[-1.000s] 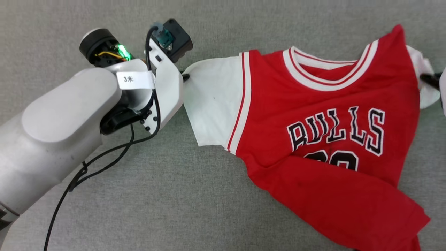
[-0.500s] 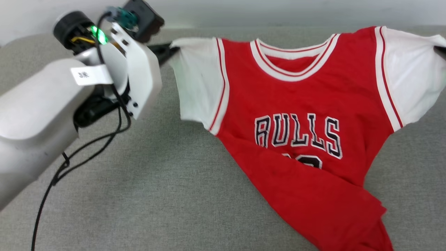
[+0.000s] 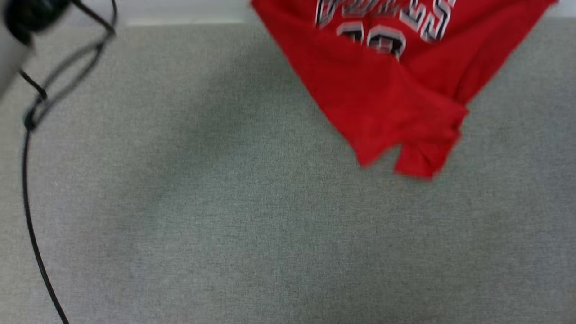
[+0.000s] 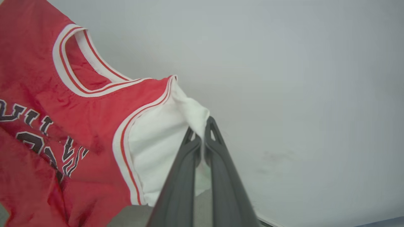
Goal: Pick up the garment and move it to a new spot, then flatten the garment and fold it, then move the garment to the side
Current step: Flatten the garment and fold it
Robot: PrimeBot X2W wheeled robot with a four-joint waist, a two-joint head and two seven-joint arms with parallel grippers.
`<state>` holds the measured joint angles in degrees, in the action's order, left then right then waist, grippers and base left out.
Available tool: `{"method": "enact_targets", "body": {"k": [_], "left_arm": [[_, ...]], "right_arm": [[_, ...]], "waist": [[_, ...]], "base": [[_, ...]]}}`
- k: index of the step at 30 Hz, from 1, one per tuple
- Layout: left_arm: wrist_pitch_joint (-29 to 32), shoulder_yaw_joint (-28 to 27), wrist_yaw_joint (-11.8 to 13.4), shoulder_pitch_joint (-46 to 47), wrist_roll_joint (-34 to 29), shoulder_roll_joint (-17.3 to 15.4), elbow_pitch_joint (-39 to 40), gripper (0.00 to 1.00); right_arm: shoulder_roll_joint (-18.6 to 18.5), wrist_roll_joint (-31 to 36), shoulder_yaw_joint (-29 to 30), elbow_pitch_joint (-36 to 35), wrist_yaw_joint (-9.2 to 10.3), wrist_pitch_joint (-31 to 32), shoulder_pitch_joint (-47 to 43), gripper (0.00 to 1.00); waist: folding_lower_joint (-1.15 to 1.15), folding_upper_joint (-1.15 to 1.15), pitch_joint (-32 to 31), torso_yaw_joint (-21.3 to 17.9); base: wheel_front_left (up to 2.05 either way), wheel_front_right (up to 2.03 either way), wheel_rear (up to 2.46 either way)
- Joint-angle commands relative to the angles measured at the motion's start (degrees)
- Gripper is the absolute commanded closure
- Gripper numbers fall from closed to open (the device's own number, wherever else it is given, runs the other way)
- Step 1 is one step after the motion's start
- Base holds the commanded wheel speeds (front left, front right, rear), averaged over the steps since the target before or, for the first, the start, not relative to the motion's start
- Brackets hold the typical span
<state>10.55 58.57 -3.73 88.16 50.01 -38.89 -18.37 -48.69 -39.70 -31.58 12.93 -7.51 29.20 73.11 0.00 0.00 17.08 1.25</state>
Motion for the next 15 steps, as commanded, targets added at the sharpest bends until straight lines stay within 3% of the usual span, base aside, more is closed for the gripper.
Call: {"method": "enact_targets", "body": {"k": [1, 3, 15], "left_arm": [[-0.4, -0.8, 0.4, 2.1, -0.6, 0.0, -0.7, 1.00], [-2.5, -2.9, 0.6, 8.5, -2.7, 1.4, -4.3, 1.00], [-8.8, -6.1, -0.9, 24.0, -6.4, 6.0, -17.9, 1.00]], "right_arm": [[0.7, 1.0, -0.2, 0.6, 0.04, -0.6, 2.3, 1.00], [3.3, 4.9, -0.9, 4.5, 0.04, -3.1, 11.6, 1.00], [12.5, 13.1, -3.9, 20.3, 0.04, -10.0, 34.4, 1.00]], "waist": [[0.00, 0.00, 1.6, 0.2], [0.00, 0.00, 4.6, 0.5], [0.00, 0.00, 12.5, 0.3]], "base": [[0.00, 0.00, 0.00], [0.00, 0.00, 0.00], [0.00, 0.00, 0.00]]}}
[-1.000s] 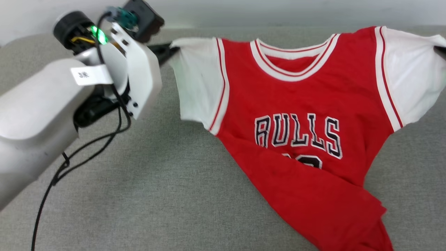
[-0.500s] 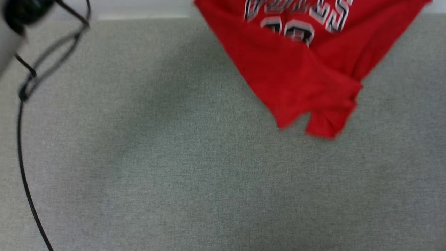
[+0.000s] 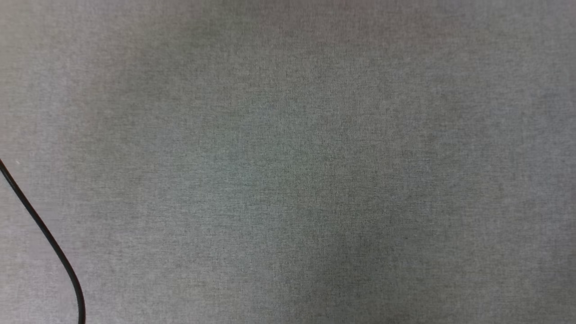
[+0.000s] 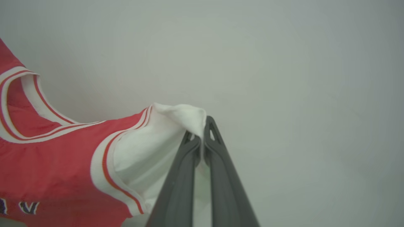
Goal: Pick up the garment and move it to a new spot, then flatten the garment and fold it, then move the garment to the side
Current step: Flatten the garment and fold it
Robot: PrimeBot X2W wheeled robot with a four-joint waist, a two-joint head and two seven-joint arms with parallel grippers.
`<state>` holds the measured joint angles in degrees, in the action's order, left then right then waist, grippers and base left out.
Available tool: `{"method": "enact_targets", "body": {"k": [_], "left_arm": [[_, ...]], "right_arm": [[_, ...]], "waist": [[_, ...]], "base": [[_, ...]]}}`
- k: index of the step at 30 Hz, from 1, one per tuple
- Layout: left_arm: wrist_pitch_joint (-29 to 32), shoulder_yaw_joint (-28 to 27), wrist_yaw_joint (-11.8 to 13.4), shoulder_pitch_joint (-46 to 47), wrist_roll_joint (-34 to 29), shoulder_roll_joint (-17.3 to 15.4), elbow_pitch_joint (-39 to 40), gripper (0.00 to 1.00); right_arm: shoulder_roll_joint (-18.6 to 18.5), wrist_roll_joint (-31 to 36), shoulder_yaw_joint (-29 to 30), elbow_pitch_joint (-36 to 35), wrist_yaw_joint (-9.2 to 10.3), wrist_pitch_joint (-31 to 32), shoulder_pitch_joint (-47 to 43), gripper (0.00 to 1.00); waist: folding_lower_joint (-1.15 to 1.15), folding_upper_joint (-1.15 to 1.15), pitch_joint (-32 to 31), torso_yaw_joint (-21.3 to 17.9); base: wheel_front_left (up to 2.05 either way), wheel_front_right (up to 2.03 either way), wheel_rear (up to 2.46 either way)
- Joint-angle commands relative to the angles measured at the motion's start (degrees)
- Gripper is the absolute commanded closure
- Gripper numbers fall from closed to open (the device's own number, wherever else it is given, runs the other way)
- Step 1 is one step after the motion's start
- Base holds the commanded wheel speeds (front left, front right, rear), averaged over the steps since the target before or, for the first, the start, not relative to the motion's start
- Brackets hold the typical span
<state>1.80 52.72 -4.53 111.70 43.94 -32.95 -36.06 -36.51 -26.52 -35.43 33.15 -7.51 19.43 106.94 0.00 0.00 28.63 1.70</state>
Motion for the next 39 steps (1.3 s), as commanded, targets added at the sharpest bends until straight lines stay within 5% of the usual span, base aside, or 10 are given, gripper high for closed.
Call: {"method": "enact_targets", "body": {"k": [1, 10, 20, 31, 39], "left_arm": [[-0.6, -0.5, -0.2, 0.9, 0.0, 0.3, -1.0, 1.00], [-5.5, 0.0, -1.7, 0.6, 0.6, 1.9, -8.7, 1.00], [-12.4, 2.8, -2.7, -13.6, 4.2, 4.3, -12.2, 1.00], [-16.7, 4.8, -1.8, -39.0, 7.5, 2.9, -7.2, 1.00], [-17.0, 6.2, 1.9, -60.1, 10.1, -2.8, 2.2, 1.00]], "right_arm": [[0.9, 0.3, -0.4, 1.2, 0.04, -0.7, 1.6, 1.00], [4.3, -1.8, -4.4, 9.3, 0.04, -5.7, 3.3, 1.00], [6.8, -8.6, -10.9, 14.1, 0.04, -15.3, -10.7, 1.00], [3.3, -16.5, -18.6, 9.3, 0.04, -23.2, -33.5, 1.00], [-1.6, -21.1, -22.1, 2.4, 0.04, -25.2, -52.2, 1.00]], "waist": [[0.00, 0.00, 1.5, -0.1], [0.00, 0.00, 5.4, 0.0], [0.00, 0.00, 3.2, -0.4], [0.00, 0.00, -5.5, -0.4], [0.00, 0.00, -13.7, -0.7]], "base": [[0.00, 0.00, 0.00], [0.00, 0.00, 0.00], [0.00, 0.00, 0.00], [0.00, 0.00, 0.00], [0.00, 0.00, 0.00]]}}
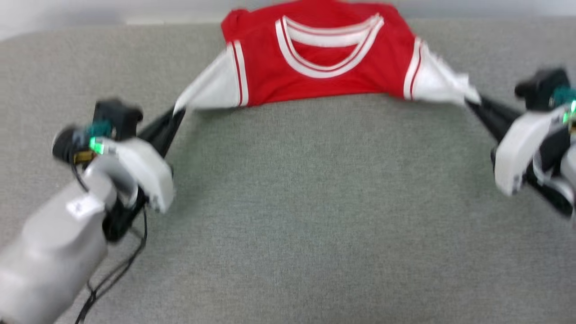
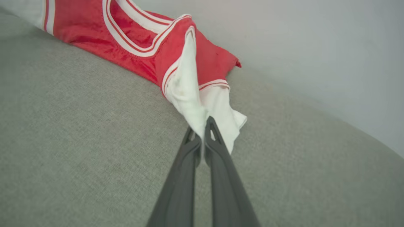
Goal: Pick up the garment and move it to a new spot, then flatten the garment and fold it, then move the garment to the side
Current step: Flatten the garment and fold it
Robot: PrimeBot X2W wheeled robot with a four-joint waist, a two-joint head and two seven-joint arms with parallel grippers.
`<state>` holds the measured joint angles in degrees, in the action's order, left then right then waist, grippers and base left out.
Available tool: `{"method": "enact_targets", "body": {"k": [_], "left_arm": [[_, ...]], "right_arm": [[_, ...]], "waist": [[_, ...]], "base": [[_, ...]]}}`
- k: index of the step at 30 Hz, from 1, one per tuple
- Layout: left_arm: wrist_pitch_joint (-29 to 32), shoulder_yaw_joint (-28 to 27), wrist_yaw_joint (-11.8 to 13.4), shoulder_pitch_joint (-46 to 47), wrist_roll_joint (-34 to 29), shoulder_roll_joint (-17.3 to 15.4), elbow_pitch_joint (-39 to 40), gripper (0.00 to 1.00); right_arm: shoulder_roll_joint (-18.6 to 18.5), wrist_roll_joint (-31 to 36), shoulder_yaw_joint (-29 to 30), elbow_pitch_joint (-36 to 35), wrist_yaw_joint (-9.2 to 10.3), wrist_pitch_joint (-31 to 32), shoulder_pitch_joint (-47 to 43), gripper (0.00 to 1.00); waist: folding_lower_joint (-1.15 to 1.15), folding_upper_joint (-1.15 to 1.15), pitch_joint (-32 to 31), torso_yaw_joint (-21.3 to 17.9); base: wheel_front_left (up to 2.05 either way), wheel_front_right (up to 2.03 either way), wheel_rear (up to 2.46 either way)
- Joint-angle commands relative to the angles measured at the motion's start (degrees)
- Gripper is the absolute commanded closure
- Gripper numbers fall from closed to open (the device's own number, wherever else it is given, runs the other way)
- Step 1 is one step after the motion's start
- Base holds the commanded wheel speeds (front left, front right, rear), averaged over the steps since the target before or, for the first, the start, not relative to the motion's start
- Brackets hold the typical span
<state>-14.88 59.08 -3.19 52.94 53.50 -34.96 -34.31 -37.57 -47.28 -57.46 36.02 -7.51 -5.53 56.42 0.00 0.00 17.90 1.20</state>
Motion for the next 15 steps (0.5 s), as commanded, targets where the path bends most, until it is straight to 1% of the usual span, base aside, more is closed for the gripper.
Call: {"method": "enact_targets", "body": {"k": [1, 7, 9, 12, 15], "left_arm": [[-0.3, -0.1, 1.1, -3.9, 1.0, -1.7, 1.8, 1.00], [-0.4, 0.6, 4.7, -18.4, 4.7, -6.0, 8.1, 1.00], [-0.4, 0.8, 6.3, -22.4, 5.8, -6.7, 9.9, 1.00], [-0.4, 1.2, 8.6, -27.4, 6.5, -8.0, 12.1, 1.00], [-0.4, 0.3, 10.4, -32.1, 8.2, -9.0, 14.3, 1.00]], "right_arm": [[-1.2, -0.9, 0.2, -1.0, 0.04, -0.8, -3.9, 1.00], [-4.6, -2.2, -0.2, -5.0, 0.04, -0.8, -17.7, 1.00], [-5.5, -1.8, 0.2, -5.9, 0.04, -1.0, -22.2, 1.00], [-6.4, -1.8, 2.4, -6.9, 0.04, -2.0, -28.6, 1.00], [-7.0, -1.2, 5.0, -7.8, 0.04, -2.7, -34.8, 1.00]], "waist": [[0.00, 0.00, -4.1, -0.3], [0.00, 0.00, -9.8, -1.0], [0.00, 0.00, -11.3, -1.0], [0.00, 0.00, -13.0, -1.0], [0.00, 0.00, -14.5, -1.1]], "base": [[0.00, 0.00, 0.00], [0.00, 0.00, 0.00], [0.00, 0.00, 0.00], [0.00, 0.00, 0.00], [0.00, 0.00, 0.00]]}}
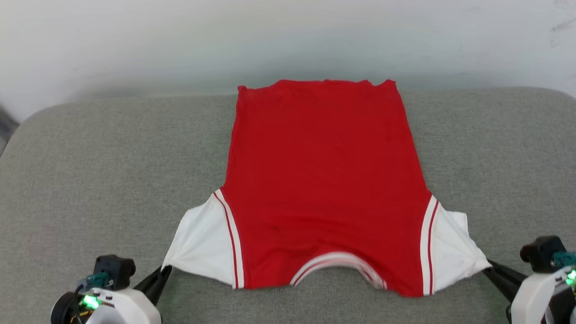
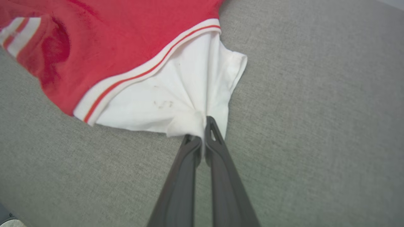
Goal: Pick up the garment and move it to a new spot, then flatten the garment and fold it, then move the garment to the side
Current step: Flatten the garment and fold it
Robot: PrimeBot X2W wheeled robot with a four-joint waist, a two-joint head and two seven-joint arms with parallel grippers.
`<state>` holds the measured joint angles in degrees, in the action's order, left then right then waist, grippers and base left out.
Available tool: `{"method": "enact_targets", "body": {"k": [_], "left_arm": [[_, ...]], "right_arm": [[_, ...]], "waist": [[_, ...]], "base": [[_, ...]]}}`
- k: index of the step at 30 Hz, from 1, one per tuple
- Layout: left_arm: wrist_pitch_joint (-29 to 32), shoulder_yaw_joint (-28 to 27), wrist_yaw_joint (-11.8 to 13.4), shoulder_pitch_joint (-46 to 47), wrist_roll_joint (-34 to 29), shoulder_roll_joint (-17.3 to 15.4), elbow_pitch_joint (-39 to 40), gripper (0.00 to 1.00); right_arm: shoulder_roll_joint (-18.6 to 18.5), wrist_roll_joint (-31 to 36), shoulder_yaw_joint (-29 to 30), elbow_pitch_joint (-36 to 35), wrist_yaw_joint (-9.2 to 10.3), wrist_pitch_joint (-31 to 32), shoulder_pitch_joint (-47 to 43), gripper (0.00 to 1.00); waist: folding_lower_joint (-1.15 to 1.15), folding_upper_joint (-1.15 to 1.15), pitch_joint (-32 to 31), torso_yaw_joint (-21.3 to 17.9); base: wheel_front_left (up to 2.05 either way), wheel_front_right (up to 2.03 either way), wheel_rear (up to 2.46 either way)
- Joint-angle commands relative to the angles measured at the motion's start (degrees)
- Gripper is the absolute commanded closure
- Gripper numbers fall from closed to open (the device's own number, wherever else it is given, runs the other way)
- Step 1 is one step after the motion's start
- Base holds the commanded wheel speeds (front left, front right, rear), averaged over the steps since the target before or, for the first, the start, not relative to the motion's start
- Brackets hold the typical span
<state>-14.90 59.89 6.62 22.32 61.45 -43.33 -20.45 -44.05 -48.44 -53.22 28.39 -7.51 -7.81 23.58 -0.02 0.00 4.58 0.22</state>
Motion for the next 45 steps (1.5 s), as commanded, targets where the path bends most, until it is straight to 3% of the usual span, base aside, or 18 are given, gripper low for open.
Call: {"method": "enact_targets", "body": {"k": [1, 16, 17, 18, 25, 32, 38, 45], "left_arm": [[-0.4, -0.8, 1.1, -3.1, 0.7, -1.2, 1.1, 1.00], [-0.3, -6.8, 7.1, -18.7, 1.2, -4.5, 12.6, 1.00], [-0.3, -7.2, 7.3, -18.9, 0.8, -4.4, 13.3, 1.00], [-0.3, -7.3, 7.5, -18.9, 0.2, -4.4, 13.9, 1.00], [-0.3, -8.4, 8.4, -16.1, -3.5, -3.4, 17.6, 1.00], [-0.3, -10.3, 8.6, -12.6, -7.8, -2.0, 20.6, 1.00], [-0.3, -11.6, 8.3, -9.8, -11.8, 0.3, 22.4, 1.00], [-0.3, -13.1, 8.3, -6.8, -15.8, 2.6, 23.9, 1.00]], "right_arm": [[-0.6, 0.1, 1.8, -0.5, 0.04, -0.4, -4.1, 1.00], [-2.6, 3.7, 15.8, -8.5, 0.05, 6.2, -23.6, 1.00], [-2.4, 4.0, 16.9, -9.5, 0.05, 7.4, -24.0, 0.58], [-2.9, 5.1, 18.2, -10.7, 0.05, 7.9, -23.5, 0.00], [-6.5, 9.7, 31.2, -20.2, 0.04, 13.3, -17.6, 0.00], [-8.3, 10.0, 42.7, -27.7, 0.04, 22.4, -2.6, 0.00], [-8.1, 9.4, 40.4, -26.3, 0.04, 38.9, 15.7, 0.00], [-3.8, 7.5, 37.4, -15.7, 0.03, 64.6, 32.9, 0.00]], "waist": [[0.02, 0.00, -1.6, -0.3], [0.02, 0.00, -3.7, 0.3], [0.02, 0.00, -3.5, 0.5], [0.02, 0.00, -3.3, 0.6], [0.02, 0.00, -0.3, 2.2], [0.02, 0.00, 7.0, 5.9], [0.02, 0.00, 14.8, 9.5], [0.02, 0.00, 22.6, 13.5]], "base": [[0.00, 0.00, 0.00], [0.00, 0.00, 0.00], [0.00, 0.00, 0.00], [0.00, 0.00, 0.00], [0.00, 0.00, 0.00], [0.00, 0.00, 0.00], [0.00, 0.00, 0.00], [0.00, 0.00, 0.00]]}}
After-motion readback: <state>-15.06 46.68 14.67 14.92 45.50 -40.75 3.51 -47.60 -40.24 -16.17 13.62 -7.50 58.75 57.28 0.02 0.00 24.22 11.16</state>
